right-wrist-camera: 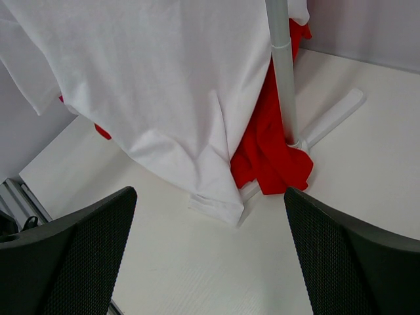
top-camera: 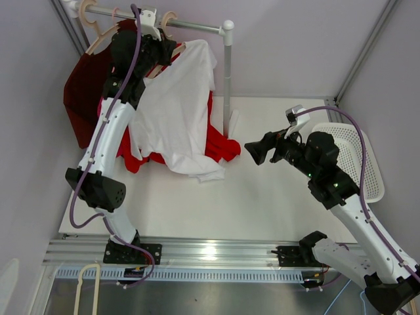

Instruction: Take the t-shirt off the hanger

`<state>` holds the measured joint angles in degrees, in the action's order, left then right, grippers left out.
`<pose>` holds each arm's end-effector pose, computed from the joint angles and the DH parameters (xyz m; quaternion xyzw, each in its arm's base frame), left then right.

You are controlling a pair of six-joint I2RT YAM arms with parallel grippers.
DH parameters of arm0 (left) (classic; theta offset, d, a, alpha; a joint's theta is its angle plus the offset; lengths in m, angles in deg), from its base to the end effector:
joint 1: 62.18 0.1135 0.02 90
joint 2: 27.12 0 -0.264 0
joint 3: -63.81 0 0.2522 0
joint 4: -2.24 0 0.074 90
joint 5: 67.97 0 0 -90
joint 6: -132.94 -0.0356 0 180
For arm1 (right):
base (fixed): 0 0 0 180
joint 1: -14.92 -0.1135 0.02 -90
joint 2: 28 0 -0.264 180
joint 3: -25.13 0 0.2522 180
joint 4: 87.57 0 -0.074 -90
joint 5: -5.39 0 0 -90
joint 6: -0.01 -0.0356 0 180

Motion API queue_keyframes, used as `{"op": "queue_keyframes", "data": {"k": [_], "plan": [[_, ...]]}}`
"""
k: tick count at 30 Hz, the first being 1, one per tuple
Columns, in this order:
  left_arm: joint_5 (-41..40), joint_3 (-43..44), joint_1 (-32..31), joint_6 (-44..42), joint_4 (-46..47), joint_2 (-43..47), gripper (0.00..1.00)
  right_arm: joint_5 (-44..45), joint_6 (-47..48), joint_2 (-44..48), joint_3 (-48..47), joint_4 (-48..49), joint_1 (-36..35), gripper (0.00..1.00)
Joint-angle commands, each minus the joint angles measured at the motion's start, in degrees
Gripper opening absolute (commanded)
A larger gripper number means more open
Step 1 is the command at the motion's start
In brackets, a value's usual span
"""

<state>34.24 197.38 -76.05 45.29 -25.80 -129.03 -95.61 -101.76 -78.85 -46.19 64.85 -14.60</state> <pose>0.3843 -0.1027 0.5111 0.1454 0.6693 -0.1743 0.7074 0.1687 0.1033 0.3929 -0.1778 0.7274 0.2995 0.5912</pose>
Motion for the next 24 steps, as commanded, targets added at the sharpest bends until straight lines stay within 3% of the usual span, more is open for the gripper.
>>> {"op": "queue_keyframes", "data": {"k": [1, 8, 16, 20, 24], "plan": [[0.4, 3.3, -0.3, -0.1, 2.5, 1.1, 0.01, -0.2, 0.6, 0.0, -1.9, 1.4, 0.0, 0.99], [-0.2, 7.8, -0.3, 2.5, 2.4, 2.0, 0.01, -0.1, 0.5, -0.4, -2.3, 1.2, 0.0, 0.99], [-9.0, 5.8, -0.5, 4.7, -0.1, 6.3, 0.01, -0.1, 0.0, -0.3, -2.3, 1.0, 0.1, 0.99], [-26.5, -1.2, -2.4, 14.0, -3.9, 10.2, 0.01, 0.1, -1.4, -0.7, -2.5, 1.4, 0.0, 0.99], [-47.6, -5.9, -8.2, 14.0, -5.6, 14.2, 0.01, -0.9, -1.8, -1.8, -4.0, -0.2, -0.4, 0.99]]}}
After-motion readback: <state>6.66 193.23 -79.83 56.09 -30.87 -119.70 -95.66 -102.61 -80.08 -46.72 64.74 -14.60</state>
